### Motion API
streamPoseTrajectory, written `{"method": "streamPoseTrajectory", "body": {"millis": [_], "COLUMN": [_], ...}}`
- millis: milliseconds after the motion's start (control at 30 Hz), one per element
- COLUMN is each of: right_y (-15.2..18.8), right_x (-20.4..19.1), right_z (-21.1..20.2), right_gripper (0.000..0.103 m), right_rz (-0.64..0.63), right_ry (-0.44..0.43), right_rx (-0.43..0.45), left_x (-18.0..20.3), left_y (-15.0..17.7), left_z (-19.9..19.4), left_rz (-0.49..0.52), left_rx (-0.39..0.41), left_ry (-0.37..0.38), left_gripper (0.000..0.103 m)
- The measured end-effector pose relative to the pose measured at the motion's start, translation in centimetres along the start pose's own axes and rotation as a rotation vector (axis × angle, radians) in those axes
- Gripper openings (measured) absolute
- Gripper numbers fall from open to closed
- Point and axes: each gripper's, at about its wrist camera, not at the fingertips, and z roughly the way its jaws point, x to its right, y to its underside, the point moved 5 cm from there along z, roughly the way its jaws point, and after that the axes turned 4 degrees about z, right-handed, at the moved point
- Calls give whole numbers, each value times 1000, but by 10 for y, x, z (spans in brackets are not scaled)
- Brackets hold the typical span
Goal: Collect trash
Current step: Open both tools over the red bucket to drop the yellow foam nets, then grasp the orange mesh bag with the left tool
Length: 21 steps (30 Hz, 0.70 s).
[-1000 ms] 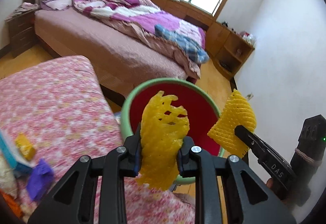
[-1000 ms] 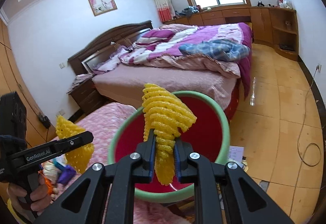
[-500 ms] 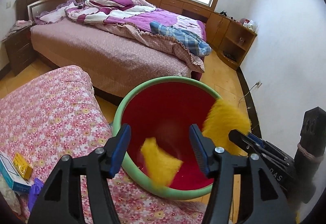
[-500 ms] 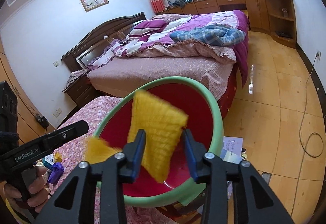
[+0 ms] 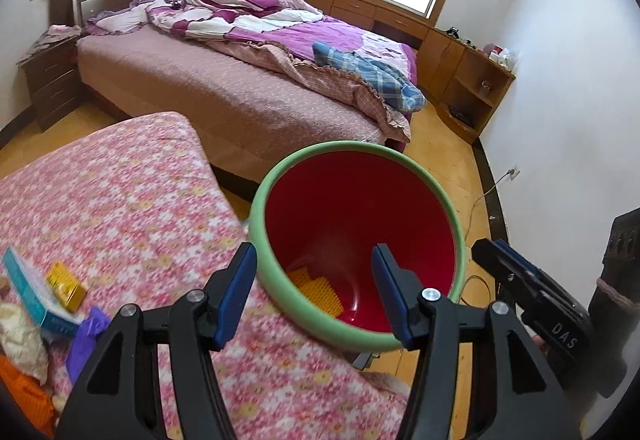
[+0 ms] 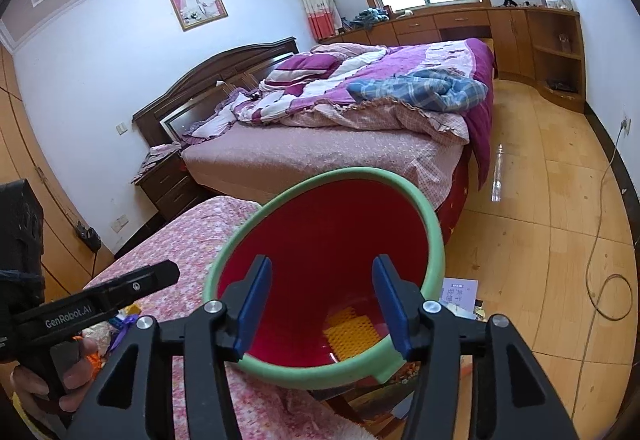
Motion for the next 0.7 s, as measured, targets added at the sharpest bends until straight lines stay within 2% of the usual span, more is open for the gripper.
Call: {"method": "streamPoseTrajectory", "body": {"millis": [267, 500, 700], "right_y": [15, 31, 48], "right_x": [-24, -48, -71], "right_z": [-20, -28, -33], "right_gripper": [63, 65, 72], "right_rz": [-17, -40, -65], "right_ry": [-35, -49, -63], "right_rx": [-3, -44, -71], "left_x": [-20, -56, -87], "left_y": [24, 48, 65], "left_z": [-34, -71, -102], "left_rz": [-40, -109, -165], "left_rx": [-9, -5, 20], "left_ry": [-28, -98, -167], "left_gripper": [60, 60, 60]}}
